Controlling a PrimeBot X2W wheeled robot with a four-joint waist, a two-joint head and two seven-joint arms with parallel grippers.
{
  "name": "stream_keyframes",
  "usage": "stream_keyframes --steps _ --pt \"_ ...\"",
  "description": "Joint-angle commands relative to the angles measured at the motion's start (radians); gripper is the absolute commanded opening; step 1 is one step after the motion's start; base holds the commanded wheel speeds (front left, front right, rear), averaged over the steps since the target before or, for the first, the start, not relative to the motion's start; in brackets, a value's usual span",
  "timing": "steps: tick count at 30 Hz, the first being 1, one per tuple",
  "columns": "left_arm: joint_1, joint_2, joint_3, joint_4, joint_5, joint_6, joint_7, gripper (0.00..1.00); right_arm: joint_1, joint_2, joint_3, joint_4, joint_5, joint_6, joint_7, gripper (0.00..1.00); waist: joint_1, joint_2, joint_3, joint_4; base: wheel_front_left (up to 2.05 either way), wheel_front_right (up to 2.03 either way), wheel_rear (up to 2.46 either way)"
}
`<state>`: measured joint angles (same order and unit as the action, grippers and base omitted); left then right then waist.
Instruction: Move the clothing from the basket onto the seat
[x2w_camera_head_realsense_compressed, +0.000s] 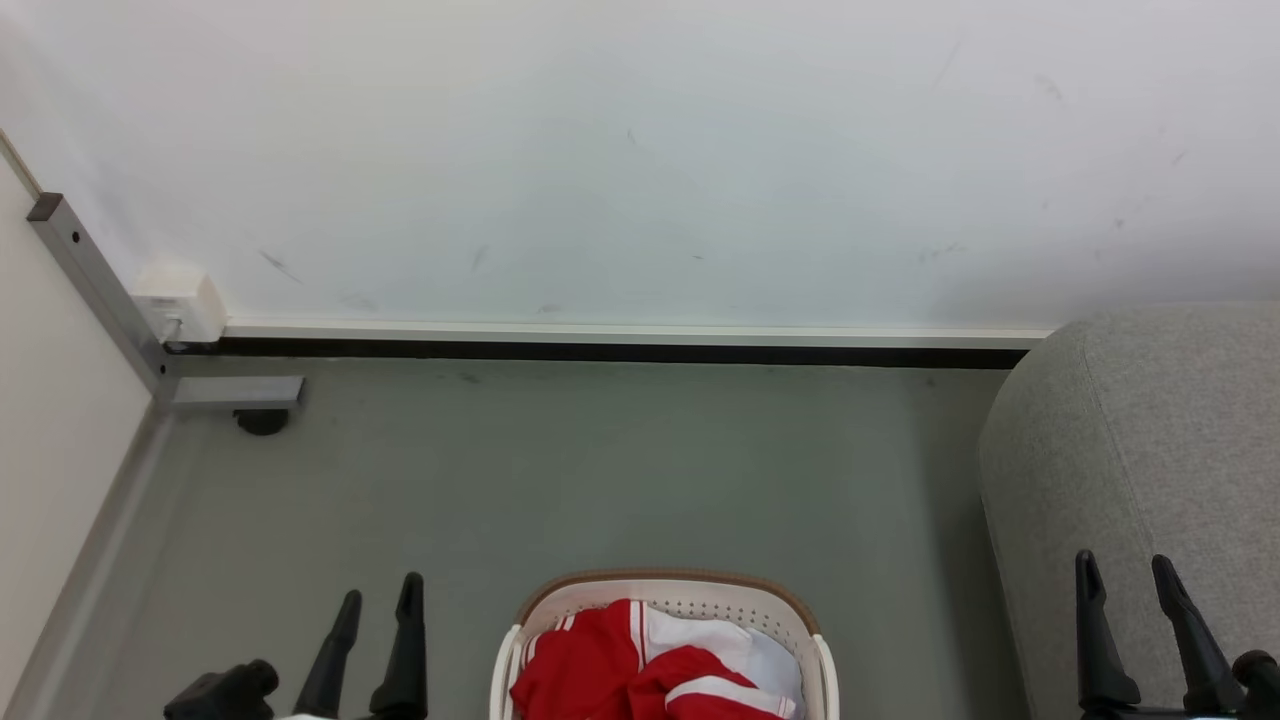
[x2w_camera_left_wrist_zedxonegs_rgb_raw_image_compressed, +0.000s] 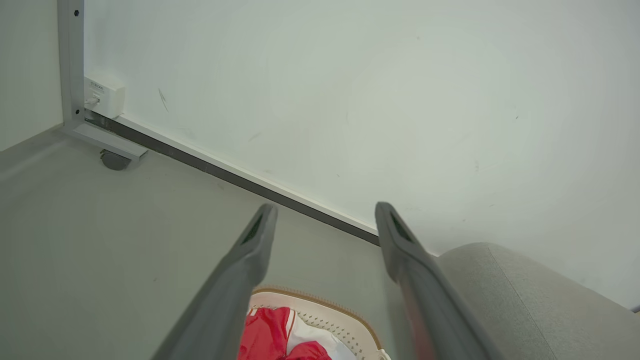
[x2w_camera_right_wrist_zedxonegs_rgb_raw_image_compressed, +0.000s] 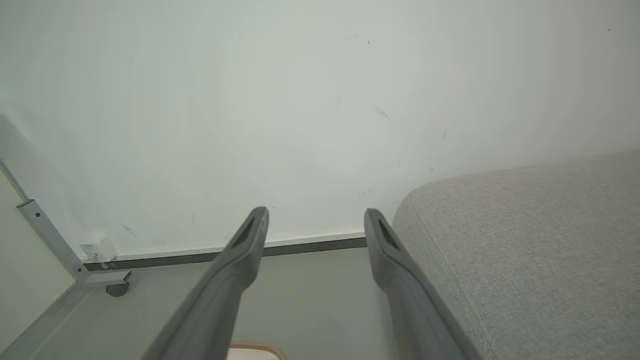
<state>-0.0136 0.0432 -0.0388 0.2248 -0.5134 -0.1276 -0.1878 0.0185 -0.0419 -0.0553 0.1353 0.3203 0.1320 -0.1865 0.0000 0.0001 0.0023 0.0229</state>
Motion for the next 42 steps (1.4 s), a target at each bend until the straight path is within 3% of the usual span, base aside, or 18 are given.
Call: stream_keyframes --steps 1,38,42 --pt "0.005 0.009 0.001 -0.004 0.029 -0.004 -0.009 1.00 0.007 -0.009 -0.001 -0.009 -0.027 -0.002 -0.012 1.00 0.0000 -0.0001 0.000 -0.001 0.00 0.00 0.00" --pt "0.027 0.011 -0.019 0.029 0.258 -0.003 -0.078 1.00 0.031 -0.011 0.005 0.033 -0.233 -0.002 -0.081 1.00 0.0000 -0.0001 0.005 -0.007 0.00 0.00 0.00" --pt "0.027 0.010 -0.020 0.029 0.252 -0.003 -0.077 1.00 0.028 -0.011 0.012 0.036 -0.212 -0.002 -0.079 1.00 0.0000 -0.0001 0.005 -0.013 0.00 0.00 0.00"
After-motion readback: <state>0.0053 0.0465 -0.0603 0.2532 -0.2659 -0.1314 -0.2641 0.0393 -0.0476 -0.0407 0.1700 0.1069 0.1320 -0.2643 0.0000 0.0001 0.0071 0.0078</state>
